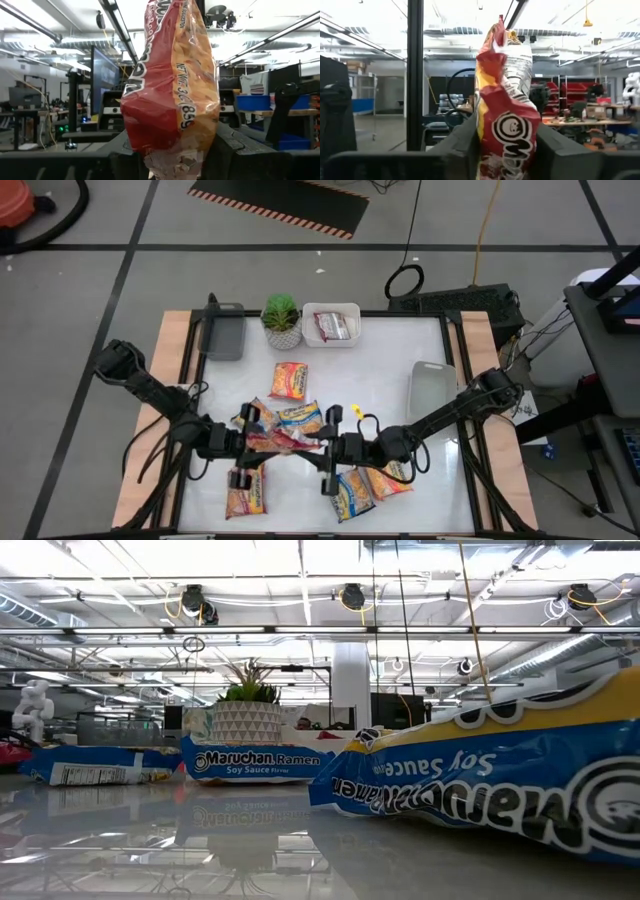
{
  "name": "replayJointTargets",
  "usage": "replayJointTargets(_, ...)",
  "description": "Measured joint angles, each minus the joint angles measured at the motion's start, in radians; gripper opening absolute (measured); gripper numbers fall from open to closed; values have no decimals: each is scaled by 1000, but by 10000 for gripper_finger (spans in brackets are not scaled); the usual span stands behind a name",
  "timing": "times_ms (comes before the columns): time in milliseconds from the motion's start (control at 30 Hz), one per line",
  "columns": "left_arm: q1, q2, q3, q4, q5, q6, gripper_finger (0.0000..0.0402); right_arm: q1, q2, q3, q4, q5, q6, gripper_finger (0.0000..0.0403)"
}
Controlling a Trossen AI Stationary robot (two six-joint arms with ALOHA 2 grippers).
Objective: Sort Maruchan noodles
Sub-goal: Put the right red noodle pack into the white bin
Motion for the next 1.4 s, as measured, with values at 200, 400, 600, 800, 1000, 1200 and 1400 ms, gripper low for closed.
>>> replayJointTargets(200, 21, -6, 0, -7, -24, 24, 167, -6, -38, 0, -47, 3, -115, 62)
replayJointTargets(400, 59, -103, 0, -163, -97, 16, 269, -15, -130, 0, -169, 27, -195, 59)
replayJointTargets(600, 84, -305, 0, -562, -288, -106, 319, -32, -208, 0, -338, 153, -248, 58)
replayJointTargets(800, 99, -456, 0, -936, -376, -279, 321, -108, -254, 0, -437, 350, -256, 58)
replayJointTargets(1000, 99, -519, 0, -1078, -375, -319, 321, -251, -280, 0, -453, 335, -206, 58)
replayJointTargets(1200, 126, -526, 0, -1133, -374, -287, 321, -435, -282, 1, -605, 223, 10, 58)
replayJointTargets(1400, 184, -525, 0, -1189, -374, -296, 321, -574, -281, 1, -795, 129, 219, 58)
